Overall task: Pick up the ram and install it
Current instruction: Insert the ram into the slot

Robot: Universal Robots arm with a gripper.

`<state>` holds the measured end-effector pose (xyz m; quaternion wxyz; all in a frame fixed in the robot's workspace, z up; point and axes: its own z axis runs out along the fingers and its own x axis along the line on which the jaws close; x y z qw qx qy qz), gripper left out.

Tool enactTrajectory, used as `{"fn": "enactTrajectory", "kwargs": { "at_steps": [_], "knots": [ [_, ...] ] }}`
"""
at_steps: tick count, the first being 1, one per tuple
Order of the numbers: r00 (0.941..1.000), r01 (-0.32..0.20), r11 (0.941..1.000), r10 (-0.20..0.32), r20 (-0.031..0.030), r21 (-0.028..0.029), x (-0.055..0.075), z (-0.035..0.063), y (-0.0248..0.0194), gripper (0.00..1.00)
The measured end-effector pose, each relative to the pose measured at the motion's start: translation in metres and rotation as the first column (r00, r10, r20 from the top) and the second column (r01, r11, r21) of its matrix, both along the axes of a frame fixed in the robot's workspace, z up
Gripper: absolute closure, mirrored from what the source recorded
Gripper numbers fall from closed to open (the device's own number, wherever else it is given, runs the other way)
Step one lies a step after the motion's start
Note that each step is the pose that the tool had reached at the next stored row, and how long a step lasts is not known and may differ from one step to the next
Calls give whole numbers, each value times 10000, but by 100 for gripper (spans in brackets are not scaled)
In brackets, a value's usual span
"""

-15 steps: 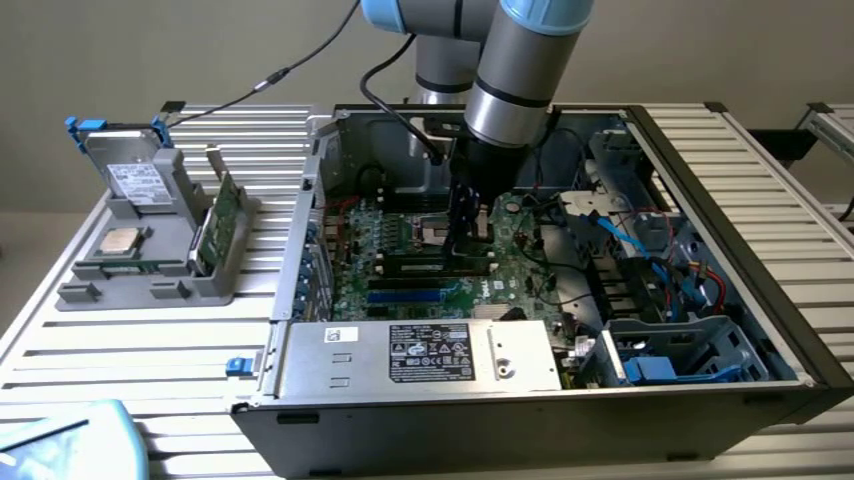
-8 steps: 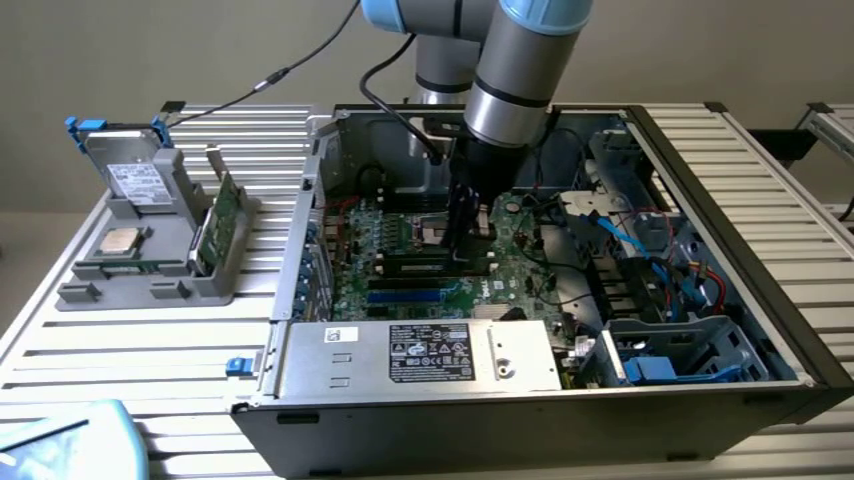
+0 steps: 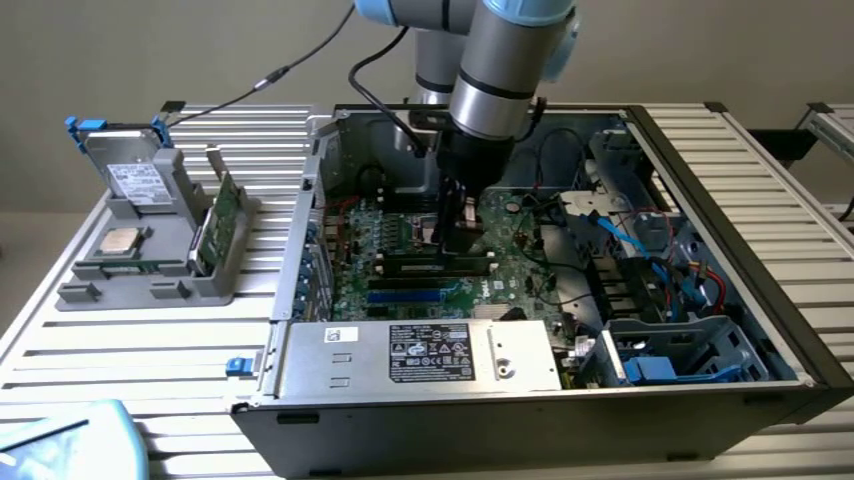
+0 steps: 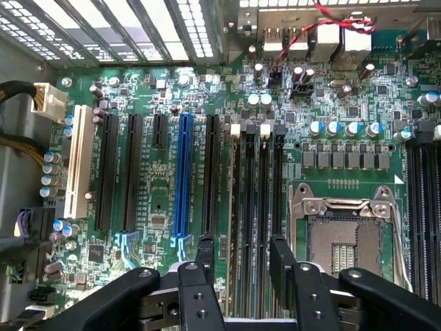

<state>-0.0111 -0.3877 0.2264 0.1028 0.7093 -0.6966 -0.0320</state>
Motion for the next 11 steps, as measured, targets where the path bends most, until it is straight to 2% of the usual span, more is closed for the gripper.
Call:
{"fn": "enactTrajectory", "kwargs": {
  "at_steps": [4,6,8,10,11],
  "knots": [
    [9999,-6,10000,6,153,0,-73,76,1,55],
    [9996,-8,10000,8,293,-1,-100,99,1,55],
    [9984,-8,10000,8,561,-2,-122,109,1,55],
    [9959,-8,10000,9,909,-7,-141,112,1,55],
    [9946,-9,10000,11,1042,-15,-151,112,2,55]
  ]
}}
